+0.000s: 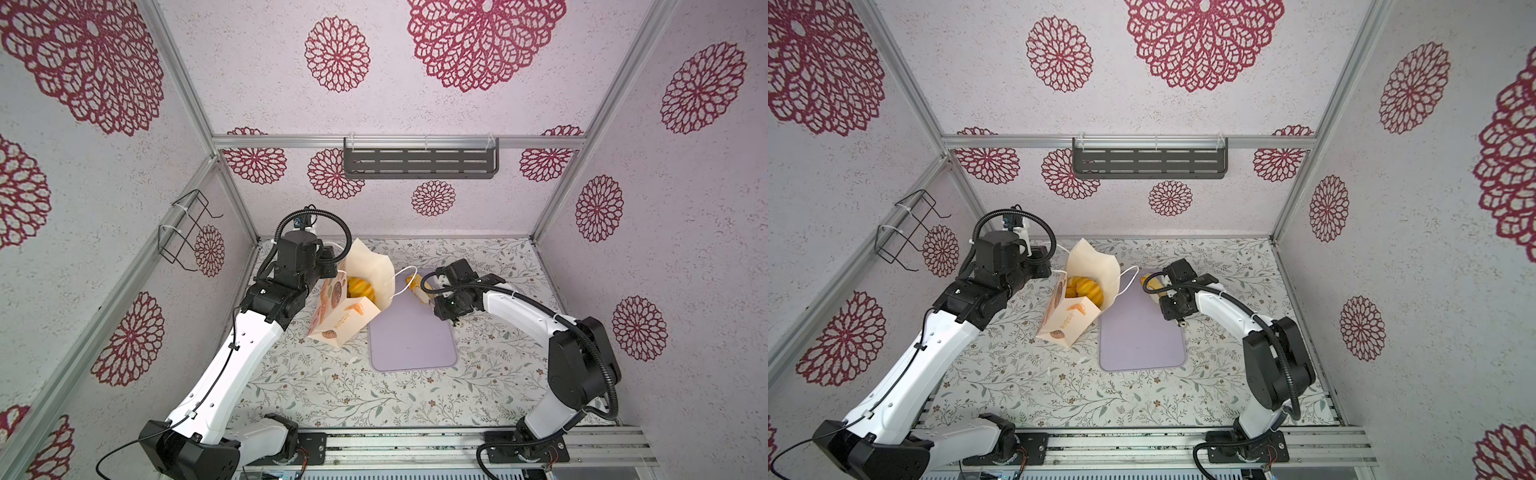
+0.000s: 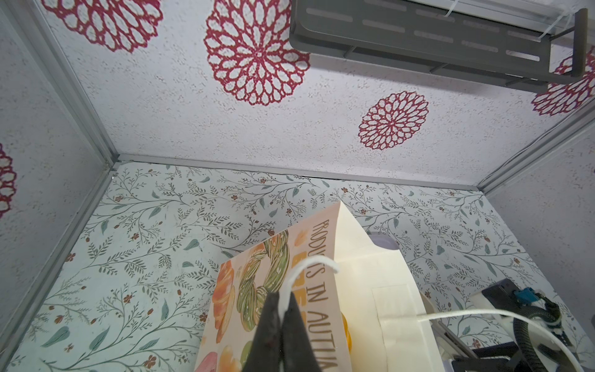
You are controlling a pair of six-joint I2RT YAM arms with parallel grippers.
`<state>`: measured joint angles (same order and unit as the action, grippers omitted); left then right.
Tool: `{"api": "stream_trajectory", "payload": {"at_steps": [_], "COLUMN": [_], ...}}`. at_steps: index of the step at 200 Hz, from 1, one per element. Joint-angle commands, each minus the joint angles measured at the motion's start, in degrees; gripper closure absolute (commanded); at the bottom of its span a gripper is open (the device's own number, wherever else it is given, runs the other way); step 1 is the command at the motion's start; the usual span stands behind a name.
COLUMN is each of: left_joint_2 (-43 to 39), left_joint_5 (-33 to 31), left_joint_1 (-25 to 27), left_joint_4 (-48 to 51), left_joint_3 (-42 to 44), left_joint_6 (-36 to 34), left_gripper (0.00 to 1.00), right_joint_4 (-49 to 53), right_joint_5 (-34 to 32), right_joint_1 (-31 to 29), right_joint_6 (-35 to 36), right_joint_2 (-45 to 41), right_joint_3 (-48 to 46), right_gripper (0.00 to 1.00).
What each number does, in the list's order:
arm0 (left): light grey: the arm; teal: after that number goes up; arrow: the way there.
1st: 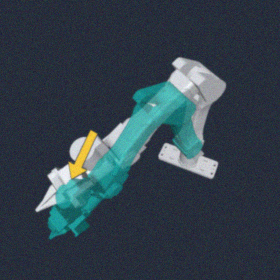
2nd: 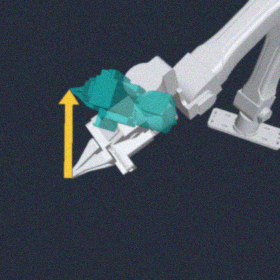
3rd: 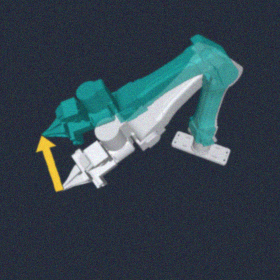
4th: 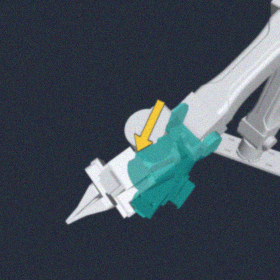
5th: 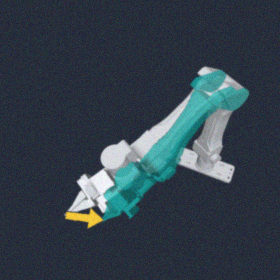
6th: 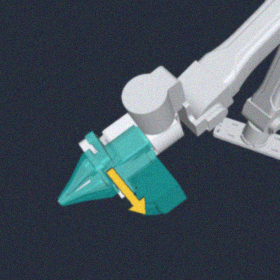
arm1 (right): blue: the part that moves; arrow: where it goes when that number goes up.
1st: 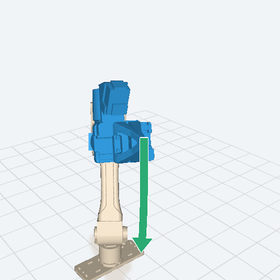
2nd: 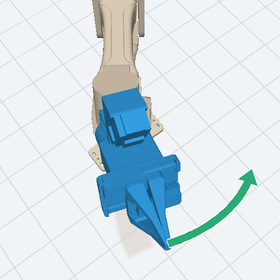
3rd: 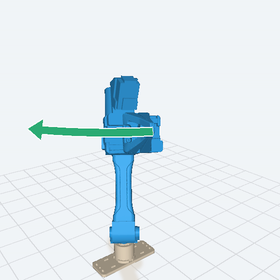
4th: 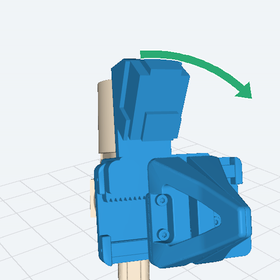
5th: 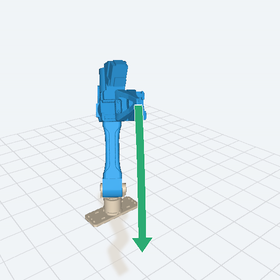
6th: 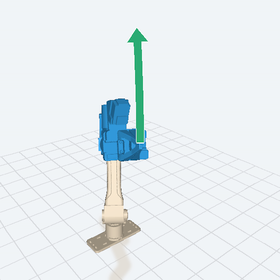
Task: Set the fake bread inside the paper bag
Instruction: 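Lower the open tongs around the pale crusty roll and pinch it, then lift the pinched crusty roll high with the tongs off the tray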
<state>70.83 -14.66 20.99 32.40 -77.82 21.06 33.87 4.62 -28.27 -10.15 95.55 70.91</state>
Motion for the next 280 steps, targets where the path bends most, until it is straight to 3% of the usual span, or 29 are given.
{"api": "stream_trajectory", "payload": {"at_steps": [1,138,280], "left_joint_2": [-1.0,-1.0,-0.7], "left_joint_5": [-0.2,0.0,0.1], "left_joint_1": [-0.5,-0.4,-0.4], "left_joint_4": [-0.7,-0.7,-1.0], "left_joint_3": [0.2,0.3,0.6], "left_joint_6": [-0.8,-0.7,-0.4], "left_gripper": [1.0,1.0,1.0], "right_joint_4": [-2.2,-11.5,-17.5], "right_joint_5": [1.3,7.1,8.0], "right_joint_1": [0.3,0.2,0.2], "right_joint_6": [-0.8,-8.6,-18.3], "right_joint_2": [-0.3,-10.6,-22.7], "right_joint_3": [1.3,-8.8,-15.7], "right_gripper": [0.68,1.0,1.0]}}
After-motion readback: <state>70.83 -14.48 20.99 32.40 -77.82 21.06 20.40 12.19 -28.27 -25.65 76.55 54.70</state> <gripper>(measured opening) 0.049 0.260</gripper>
